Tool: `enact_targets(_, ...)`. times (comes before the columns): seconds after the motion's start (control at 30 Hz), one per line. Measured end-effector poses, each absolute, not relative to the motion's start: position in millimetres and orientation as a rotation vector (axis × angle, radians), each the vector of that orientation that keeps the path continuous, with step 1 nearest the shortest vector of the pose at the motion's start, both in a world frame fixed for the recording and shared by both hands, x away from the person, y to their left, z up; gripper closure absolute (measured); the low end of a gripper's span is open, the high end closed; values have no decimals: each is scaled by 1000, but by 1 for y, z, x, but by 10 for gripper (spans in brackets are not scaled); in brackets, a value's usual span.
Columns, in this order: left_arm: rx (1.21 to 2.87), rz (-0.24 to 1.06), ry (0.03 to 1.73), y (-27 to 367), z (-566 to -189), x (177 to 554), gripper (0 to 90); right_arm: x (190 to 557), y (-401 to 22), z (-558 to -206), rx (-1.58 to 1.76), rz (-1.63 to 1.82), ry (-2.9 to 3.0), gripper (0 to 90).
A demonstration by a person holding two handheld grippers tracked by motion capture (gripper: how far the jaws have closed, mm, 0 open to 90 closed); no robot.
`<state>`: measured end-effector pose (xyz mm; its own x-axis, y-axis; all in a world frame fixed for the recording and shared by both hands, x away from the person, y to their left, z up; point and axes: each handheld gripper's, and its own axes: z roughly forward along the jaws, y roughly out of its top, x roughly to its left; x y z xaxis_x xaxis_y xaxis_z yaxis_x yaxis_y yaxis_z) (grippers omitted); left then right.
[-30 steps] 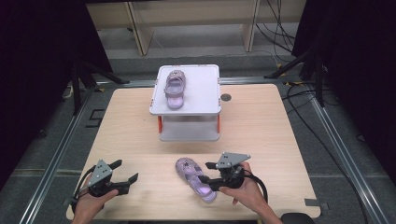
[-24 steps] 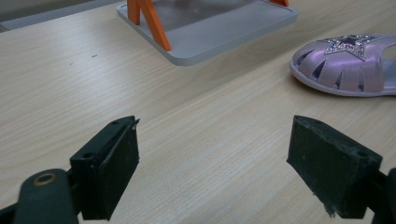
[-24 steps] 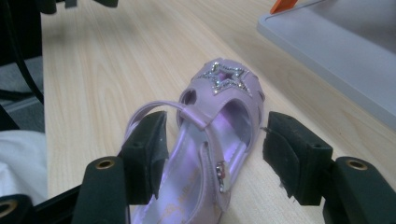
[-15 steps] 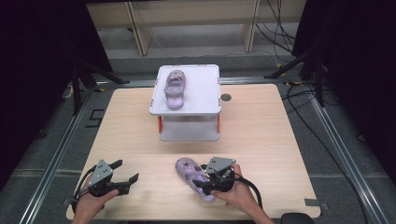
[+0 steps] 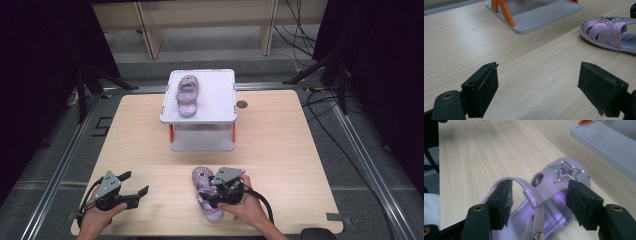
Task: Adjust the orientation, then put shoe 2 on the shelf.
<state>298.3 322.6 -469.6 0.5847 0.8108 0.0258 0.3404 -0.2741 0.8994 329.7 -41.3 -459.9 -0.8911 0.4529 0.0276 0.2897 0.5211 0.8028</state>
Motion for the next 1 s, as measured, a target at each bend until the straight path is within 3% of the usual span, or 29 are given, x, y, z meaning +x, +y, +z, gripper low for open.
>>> enact_targets(0.53, 1851, 628, 954, 325, -469, 299, 158, 322, -42, -464, 641, 1279, 2557, 403)
enact_targets(1.0, 1860, 623, 952, 325, -470, 300, 158, 328, -48, -458, 590, 1307, 2481, 787)
